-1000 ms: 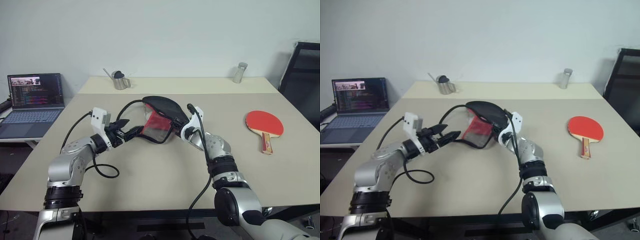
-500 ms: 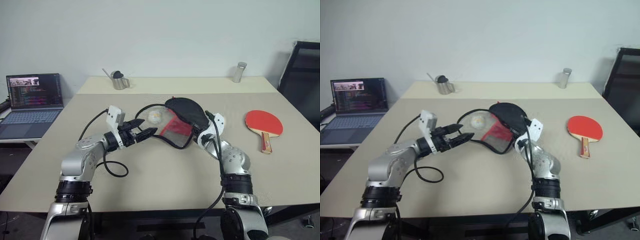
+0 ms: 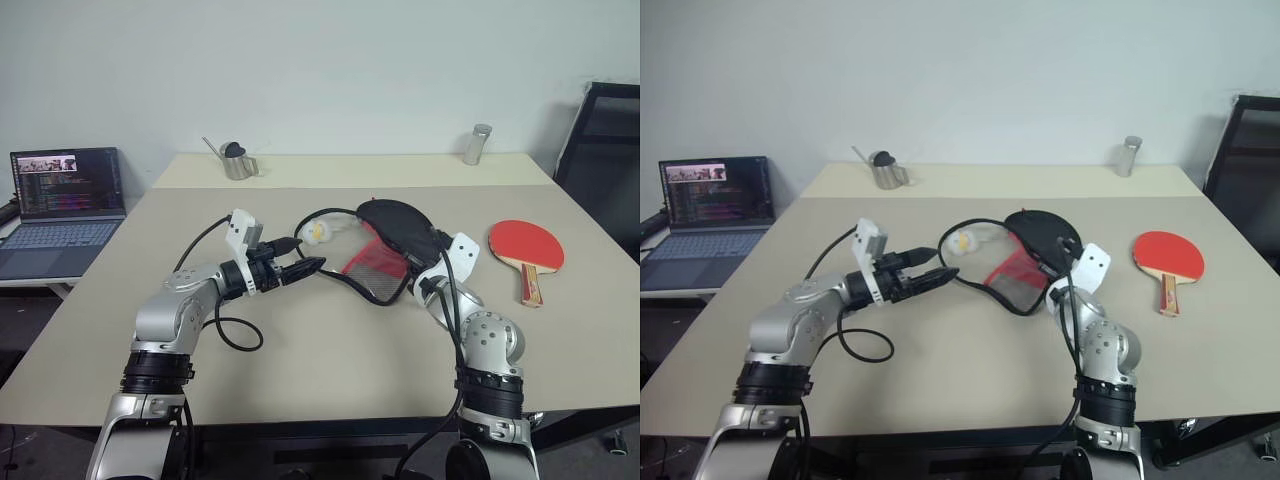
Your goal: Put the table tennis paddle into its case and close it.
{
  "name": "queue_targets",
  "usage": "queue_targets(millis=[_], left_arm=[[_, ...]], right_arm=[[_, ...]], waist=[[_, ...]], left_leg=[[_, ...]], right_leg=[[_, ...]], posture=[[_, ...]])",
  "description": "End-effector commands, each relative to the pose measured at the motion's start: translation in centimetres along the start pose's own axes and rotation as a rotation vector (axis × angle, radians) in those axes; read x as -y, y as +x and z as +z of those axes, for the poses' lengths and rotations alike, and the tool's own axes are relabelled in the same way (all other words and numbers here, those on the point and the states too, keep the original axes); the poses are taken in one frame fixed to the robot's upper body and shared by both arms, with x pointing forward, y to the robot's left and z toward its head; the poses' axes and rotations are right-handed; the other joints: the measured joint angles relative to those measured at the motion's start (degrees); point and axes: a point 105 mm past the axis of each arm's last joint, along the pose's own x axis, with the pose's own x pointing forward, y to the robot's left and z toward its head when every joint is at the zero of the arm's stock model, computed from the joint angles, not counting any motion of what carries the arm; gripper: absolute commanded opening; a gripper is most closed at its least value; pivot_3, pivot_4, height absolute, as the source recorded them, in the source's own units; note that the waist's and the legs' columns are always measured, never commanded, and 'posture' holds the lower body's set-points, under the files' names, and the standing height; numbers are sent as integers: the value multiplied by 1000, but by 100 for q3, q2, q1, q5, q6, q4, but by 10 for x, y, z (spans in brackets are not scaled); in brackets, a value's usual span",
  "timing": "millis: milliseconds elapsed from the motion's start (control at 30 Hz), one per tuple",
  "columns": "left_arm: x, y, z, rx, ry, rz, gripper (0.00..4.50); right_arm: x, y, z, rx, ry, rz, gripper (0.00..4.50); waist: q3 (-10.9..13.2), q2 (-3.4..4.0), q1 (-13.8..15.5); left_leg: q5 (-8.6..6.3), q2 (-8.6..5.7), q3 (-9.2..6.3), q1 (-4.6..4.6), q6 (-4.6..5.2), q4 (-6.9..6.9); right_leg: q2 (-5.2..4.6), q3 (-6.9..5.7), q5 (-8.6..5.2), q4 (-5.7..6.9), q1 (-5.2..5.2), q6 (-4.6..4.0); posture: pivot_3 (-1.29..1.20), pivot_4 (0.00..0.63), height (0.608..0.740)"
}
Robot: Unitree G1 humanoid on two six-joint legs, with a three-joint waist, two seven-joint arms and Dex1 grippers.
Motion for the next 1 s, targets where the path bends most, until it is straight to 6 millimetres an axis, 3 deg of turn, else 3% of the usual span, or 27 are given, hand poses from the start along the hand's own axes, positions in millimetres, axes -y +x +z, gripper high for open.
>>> queue_targets(millis=[33,67,167,333,400,533,633,767,967,1000], left_arm=[[-2,-4,20,50,69,21,4500],[-3,-5,20,52,71,31,4500],[-6,-10,20,58,76,61,4500],[-9,-13,19,61,86,85,4500],[-10,-14,19,65,87,92,4500],[-10,-13,19,66,87,93,4500],[-12,-13,18,62,88,94,4500],[-14,-12,17,61,92,96,4500],[-13,-9,18,62,97,90,4500],[-13,-9,18,63,97,89,4500]], right_arm=[[-58,-3,-21,-56,102,181,14],[-61,-2,-22,-61,111,189,14],[-78,-2,-25,-71,137,230,644],[-121,-7,-31,-139,197,383,2343],[-138,-17,-34,-185,144,490,3017],[-149,-40,-36,-259,-42,669,3017],[-141,-63,-29,-287,-204,774,3017],[-134,-82,-28,-319,-271,848,3017],[-121,-87,-29,-298,-342,837,3017],[-118,-87,-25,-278,-337,830,3373]], waist=[[0,0,1],[0,0,0],[0,0,1],[0,0,-3],[0,0,-7],[2,0,-20],[0,-2,1],[0,-3,18],[0,-4,18],[0,-3,17]], left_leg=[[0,0,0,0,0,0],[0,0,-1,0,0,0],[0,0,1,-1,1,0],[-1,1,0,-1,1,0],[-1,2,1,-1,1,0],[-1,10,2,-1,1,-1],[-2,16,-1,-4,3,-2],[-2,10,-3,-9,3,1],[-2,15,-4,-9,3,1],[-2,15,-3,-9,3,1]], right_leg=[[0,-1,0,0,0,0],[0,-1,0,0,0,0],[0,1,0,-3,0,0],[1,0,0,-2,0,0],[2,1,0,-2,0,0],[9,3,0,-2,-3,0],[15,-1,0,-7,-4,-1],[11,-2,2,-12,-2,1],[14,-6,2,-12,-3,1],[14,-7,2,-13,-3,1]], posture=[[0,150,740],[0,150,740],[0,150,740],[0,150,740],[0,150,740],[0,150,740],[0,150,740],[0,150,740],[0,150,740],[0,150,740]])
